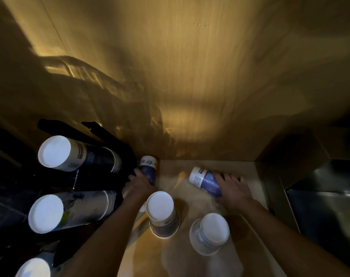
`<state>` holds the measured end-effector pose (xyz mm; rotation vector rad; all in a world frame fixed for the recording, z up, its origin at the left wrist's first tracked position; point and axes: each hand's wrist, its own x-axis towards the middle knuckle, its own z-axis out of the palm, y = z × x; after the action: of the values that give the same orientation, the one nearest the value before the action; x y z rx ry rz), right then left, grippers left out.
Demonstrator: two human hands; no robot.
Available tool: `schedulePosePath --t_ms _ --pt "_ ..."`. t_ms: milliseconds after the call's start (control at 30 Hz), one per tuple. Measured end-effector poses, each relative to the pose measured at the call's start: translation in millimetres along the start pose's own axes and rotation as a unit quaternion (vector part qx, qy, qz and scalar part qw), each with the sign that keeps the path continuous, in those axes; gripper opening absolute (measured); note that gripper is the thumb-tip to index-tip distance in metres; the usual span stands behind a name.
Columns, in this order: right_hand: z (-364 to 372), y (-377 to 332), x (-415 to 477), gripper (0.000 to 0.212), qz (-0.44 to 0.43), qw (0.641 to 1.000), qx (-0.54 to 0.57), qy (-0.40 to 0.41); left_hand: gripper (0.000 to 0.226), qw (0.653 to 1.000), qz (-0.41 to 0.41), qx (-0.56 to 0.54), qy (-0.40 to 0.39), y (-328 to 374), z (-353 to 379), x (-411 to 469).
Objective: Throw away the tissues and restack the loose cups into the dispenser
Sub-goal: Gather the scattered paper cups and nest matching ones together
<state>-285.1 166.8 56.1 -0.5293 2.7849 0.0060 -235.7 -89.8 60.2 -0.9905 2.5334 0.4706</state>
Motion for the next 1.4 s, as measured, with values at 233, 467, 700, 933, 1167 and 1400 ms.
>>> schedulePosePath --t_ms 233,467,700,933,1167,1400 --pt "0 1 -7 0.079 0.001 0.999 0.039 0.034 0.088 0.93 -0.01 -0.363 0.051 -5 -29 -14" --pt "-22 -9 -17 0.078 -0.067 0.953 0.279 0.097 0.072 0.781 0.112 -0.613 0.043 12 -72 -60" --pt "-42 -13 -31 0.078 -0.071 0.906 0.408 0.091 0.066 0.619 0.074 -0.782 0.016 27 -106 -80" --pt "-64 -22 -46 0.083 -0.129 0.908 0.389 0.088 0.076 0.616 0.08 -0.784 -0.005 37 -104 -90" --pt "-83 -42 -49 0.089 -0.145 0.886 0.43 0.092 0.08 0.684 0.168 -0.71 0.016 48 -92 -97" --pt "-99 -59 -49 0.093 -0.066 0.771 0.631 0.052 0.082 0.742 0.107 -0.657 -0.077 58 -85 -100"
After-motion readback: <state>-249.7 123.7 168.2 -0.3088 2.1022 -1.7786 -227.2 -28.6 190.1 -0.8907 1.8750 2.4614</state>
